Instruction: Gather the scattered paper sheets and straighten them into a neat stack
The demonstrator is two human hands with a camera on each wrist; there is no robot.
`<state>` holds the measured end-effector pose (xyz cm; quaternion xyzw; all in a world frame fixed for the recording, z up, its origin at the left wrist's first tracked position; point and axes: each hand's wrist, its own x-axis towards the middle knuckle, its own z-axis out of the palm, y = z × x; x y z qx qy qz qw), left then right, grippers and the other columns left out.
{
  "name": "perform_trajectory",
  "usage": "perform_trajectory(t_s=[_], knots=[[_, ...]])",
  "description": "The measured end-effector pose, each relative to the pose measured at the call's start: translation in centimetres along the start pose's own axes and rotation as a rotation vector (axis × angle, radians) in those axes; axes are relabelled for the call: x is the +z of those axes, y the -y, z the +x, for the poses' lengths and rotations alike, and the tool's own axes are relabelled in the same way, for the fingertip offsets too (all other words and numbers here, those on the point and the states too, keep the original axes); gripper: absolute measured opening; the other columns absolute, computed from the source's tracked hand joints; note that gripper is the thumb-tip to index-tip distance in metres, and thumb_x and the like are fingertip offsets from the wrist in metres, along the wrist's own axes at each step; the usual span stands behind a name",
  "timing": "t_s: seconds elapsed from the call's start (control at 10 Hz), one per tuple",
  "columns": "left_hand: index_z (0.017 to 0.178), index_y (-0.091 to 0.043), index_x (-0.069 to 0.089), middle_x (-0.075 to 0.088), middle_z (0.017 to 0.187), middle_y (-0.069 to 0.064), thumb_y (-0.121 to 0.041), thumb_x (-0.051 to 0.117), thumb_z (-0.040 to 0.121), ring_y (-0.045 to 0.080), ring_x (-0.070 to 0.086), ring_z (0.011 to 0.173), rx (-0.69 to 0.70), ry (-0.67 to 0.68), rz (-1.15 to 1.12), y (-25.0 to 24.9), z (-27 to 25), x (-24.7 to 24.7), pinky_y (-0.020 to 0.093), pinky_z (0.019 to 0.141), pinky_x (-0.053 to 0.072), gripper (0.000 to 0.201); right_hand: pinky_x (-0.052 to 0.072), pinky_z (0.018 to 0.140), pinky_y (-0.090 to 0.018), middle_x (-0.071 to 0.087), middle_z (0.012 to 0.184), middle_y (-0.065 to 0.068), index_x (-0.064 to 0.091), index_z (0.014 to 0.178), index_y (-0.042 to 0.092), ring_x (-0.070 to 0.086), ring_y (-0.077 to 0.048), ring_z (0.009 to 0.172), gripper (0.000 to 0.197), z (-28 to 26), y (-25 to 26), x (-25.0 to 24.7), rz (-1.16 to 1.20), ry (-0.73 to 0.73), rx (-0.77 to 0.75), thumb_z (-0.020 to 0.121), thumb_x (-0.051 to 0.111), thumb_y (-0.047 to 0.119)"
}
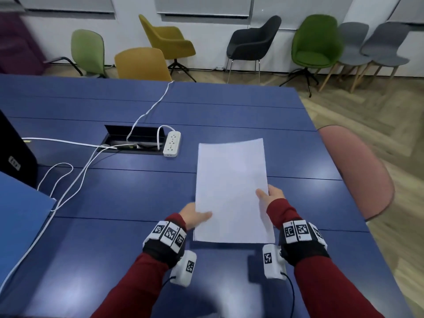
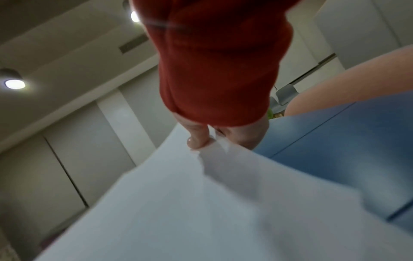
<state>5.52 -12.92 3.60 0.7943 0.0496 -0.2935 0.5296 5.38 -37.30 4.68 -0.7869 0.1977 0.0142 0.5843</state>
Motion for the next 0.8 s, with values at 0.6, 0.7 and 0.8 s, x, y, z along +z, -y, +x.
perform_trajectory(t_s=[0.6,0.7,0.8], knots=[[0.071,-0.018,0.044,0.058,0.090,0.004,-0.027,0.067,0.076,0.022,0.055,0.081,-0.309,-0.230,0.220,6.2,0.8,2.4,0.026,0.073,0.045,0.025,0.038,0.069,-0.026,0.051,0.076,-0.004,0.042,0.092,0.009,0.048,-0.022,0.076,0.023,-1.8,-9.1,1.7,-0.330,0.053,0.388,0.079,0.057,-0.003],[0.069,-0.021,0.048,0.064,0.090,0.003,-0.026,0.068,0.067,0.022,0.063,0.084,-0.293,-0.277,0.290,6.9,0.1,1.9,0.029,0.073,0.051,0.020,0.043,0.071,-0.030,0.048,0.069,0.001,0.041,0.088,0.012,0.050,-0.022,0.074,0.025,-2.7,-8.7,1.7,-0.366,0.087,0.418,0.076,0.059,0.000],[0.071,-0.021,0.048,0.067,0.077,0.004,-0.025,0.064,0.071,0.022,0.066,0.063,-0.307,-0.298,0.249,7.8,-0.1,0.9,0.030,0.066,0.057,0.017,0.039,0.073,-0.025,0.055,0.086,-0.005,0.044,0.096,0.013,0.051,-0.022,0.079,0.027,-3.0,-8.4,0.9,-0.393,0.058,0.409,0.077,0.062,0.007]])
